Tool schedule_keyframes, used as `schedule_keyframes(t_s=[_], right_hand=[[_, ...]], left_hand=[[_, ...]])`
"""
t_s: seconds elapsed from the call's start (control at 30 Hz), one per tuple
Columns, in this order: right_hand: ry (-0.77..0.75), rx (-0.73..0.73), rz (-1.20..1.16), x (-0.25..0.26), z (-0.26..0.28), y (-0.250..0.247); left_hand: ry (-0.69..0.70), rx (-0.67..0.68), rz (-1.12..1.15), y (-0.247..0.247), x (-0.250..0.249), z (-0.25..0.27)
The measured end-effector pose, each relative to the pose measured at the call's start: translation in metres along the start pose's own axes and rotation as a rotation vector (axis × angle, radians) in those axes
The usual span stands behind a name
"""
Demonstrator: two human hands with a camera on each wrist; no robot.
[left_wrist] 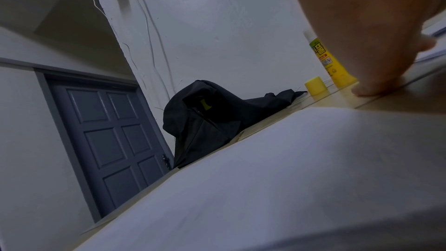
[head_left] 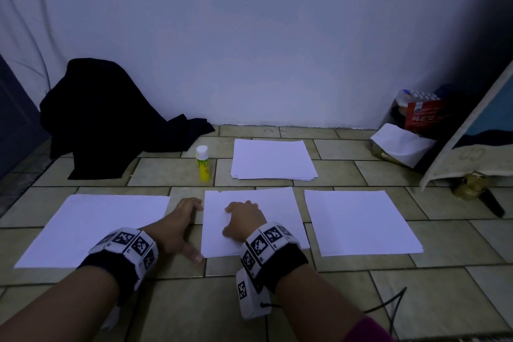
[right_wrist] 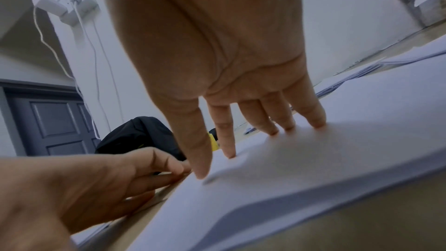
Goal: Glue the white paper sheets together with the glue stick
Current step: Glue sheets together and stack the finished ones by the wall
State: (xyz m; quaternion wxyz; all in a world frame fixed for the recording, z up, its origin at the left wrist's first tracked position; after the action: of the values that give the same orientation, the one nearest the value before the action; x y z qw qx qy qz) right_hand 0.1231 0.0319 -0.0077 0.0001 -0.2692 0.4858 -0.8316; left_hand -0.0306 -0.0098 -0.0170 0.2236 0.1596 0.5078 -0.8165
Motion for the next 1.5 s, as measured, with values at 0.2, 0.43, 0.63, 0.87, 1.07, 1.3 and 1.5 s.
schedule_keyframes(t_s=[0.2, 0.43, 0.63, 0.87, 1.07, 1.3, 1.5], right_hand=[[0.0, 0.008, 0.026, 0.001, 0.0, 0.004], [-0.008, 0.027, 0.096, 0.003, -0.001, 0.004], [-0.009, 0.044, 0.151, 0.005, 0.002, 0.003], [0.042, 0.064, 0.265, 0.014, 0.003, 0.01], [-0.033, 0.088, 0.265, 0.016, -0.01, 0.015], [-0.193, 0.21, 0.358, -0.019, -0.013, 0.005], [-0.178, 0.253, 0.389, -0.029, -0.005, -0.003]], left_hand=[[-0.029, -0.057, 0.052, -0.006, -0.011, 0.001], [-0.026, -0.058, -0.247, 0.005, -0.025, -0.006], [-0.06, -0.029, -0.377, 0.005, -0.03, -0.005], [-0.067, -0.027, -0.515, 0.008, -0.032, -0.006], [-0.076, -0.023, -0.55, 0.009, -0.03, -0.006], [-0.095, -0.002, -0.521, 0.01, -0.029, -0.005], [-0.106, 0.021, -0.515, 0.012, -0.031, -0.005]])
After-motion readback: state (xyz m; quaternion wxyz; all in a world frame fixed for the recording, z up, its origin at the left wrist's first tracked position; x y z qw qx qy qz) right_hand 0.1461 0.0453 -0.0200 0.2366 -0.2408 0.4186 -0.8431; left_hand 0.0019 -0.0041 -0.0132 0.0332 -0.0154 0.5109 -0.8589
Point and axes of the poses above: each hand's wrist, its own z-axis away from the middle knuckle, its own y-axis out of the palm, x = y × z, the point moved 4 cm from there along -z, towards the middle knuckle, and after that the axes turned 9 degrees about -y, right-handed, at the moved point
